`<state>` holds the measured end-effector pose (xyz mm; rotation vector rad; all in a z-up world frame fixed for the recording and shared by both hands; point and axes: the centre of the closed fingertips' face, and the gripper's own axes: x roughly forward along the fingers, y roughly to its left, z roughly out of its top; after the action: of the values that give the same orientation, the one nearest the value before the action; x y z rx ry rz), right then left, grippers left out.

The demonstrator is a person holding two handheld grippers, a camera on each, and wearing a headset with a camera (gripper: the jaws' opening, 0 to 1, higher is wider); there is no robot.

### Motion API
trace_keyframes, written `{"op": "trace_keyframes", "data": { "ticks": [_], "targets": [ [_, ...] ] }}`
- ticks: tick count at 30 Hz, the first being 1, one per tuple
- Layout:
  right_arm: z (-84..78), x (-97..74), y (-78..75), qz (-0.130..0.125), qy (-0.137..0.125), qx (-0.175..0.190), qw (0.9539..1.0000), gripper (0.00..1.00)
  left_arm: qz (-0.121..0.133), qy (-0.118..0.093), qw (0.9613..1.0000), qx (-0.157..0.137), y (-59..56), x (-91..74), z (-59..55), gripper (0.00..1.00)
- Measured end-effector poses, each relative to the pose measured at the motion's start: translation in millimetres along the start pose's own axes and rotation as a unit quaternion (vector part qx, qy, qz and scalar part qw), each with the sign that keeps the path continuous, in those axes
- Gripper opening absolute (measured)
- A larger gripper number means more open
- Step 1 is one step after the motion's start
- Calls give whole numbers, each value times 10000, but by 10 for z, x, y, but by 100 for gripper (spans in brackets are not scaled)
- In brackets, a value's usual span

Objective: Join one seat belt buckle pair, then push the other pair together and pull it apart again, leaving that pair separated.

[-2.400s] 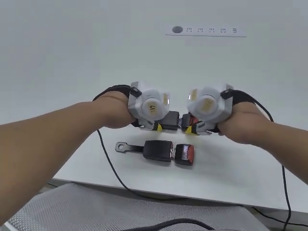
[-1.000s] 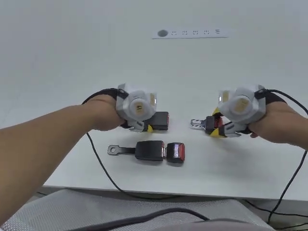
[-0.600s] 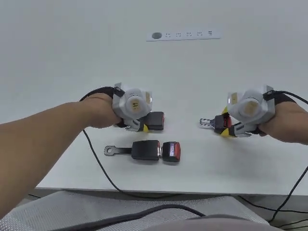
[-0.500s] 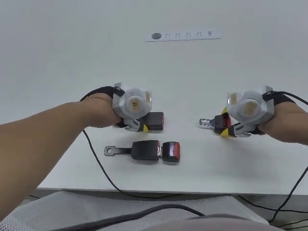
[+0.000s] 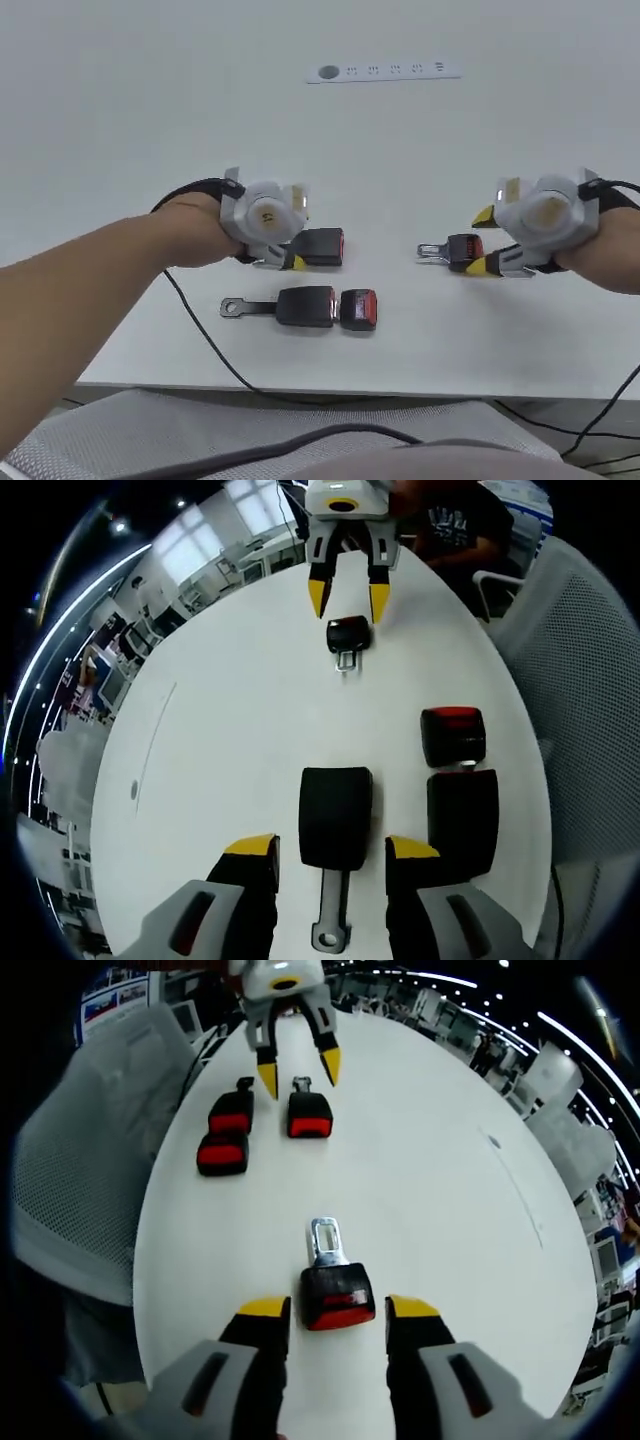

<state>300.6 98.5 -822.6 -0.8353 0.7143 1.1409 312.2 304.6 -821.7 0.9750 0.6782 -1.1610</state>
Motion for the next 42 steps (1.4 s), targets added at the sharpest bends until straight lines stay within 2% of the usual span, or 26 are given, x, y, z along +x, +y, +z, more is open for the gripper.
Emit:
{"op": "trace_keyframes", "data": {
  "ticks": [5, 6, 9, 12, 18, 20, 21, 22, 25, 27, 31, 32, 33, 34, 35, 37, 38, 39, 41, 42],
  "targets": [
    [88, -127, 143, -68, -274, 204, 9994, 42, 267, -283, 9989, -245, -119, -260, 43, 43],
    [111, -140, 176, -86, -344, 226, 9991, 42, 265, -314, 9988, -257, -170, -310, 40, 43],
    [163, -172, 260, -82, -457, 329, 9984, 44, 327, -394, 9980, -371, -248, -386, 12, 44],
    [228, -233, 301, -181, -573, 412, 9973, 49, 406, -466, 9966, -536, -315, -464, -34, 47],
    [274, -402, 369, -333, -841, 834, 9924, 57, 624, -709, 9889, -1146, -431, -723, -137, 54],
    [236, -443, 418, -317, -864, 1044, 9903, 61, 702, -767, 9855, -1342, -462, -819, -233, 56],
    [218, -464, 449, -302, -871, 1088, 9898, 63, 724, -796, 9829, -1495, -492, -885, -298, 57],
    [205, -477, 464, -309, -871, 1084, 9898, 65, 750, -810, 9819, -1541, -503, -924, -338, 59],
    [189, -544, 530, -275, -949, 1422, 9849, 70, 898, -939, 9710, -2006, -539, -1084, -501, 62],
    [200, -592, 544, -311, -1030, 1531, 9823, 72, 944, -949, 9668, -2177, -589, -1170, -593, 65],
    [208, -656, 536, -373, -1108, 1670, 9790, 78, 1023, -1129, 9514, -2675, -684, -1303, -688, 71],
    [224, -675, 541, -327, -1147, 1812, 9762, 81, 993, -1201, 9464, -2828, -720, -1358, -713, 72],
    [237, -691, 540, -316, -1165, 1801, 9762, 84, 996, -1230, 9447, -2874, -727, -1378, -719, 74],
    [243, -710, 544, -314, -1174, 1772, 9766, 86, 1041, -1333, 9382, -3020, -732, -1442, -735, 77],
    [251, -725, 548, -304, -1181, 1745, 9771, 89, 1033, -1367, 9362, -3069, -750, -1478, -745, 80],
    [267, -767, 567, -264, -1194, 1681, 9782, 92, 1053, -1384, 9367, -3040, -795, -1529, -768, 85],
    [264, -781, 570, -261, -1193, 1660, 9785, 94, 1062, -1399, 9357, -3060, -806, -1530, -765, 87],
    [254, -801, 566, -272, -1196, 1639, 9788, 95, 1040, -1403, 9357, -3064, -835, -1519, -757, 93],
    [217, -820, 554, -286, -1185, 1696, 9779, 96, 949, -1346, 9396, -3002, -887, -1486, -747, 100],
    [182, -822, 544, -320, -1161, 1750, 9772, 97, 965, -1329, 9405, -2976, -880, -1491, -748, 100]
  ]
}}
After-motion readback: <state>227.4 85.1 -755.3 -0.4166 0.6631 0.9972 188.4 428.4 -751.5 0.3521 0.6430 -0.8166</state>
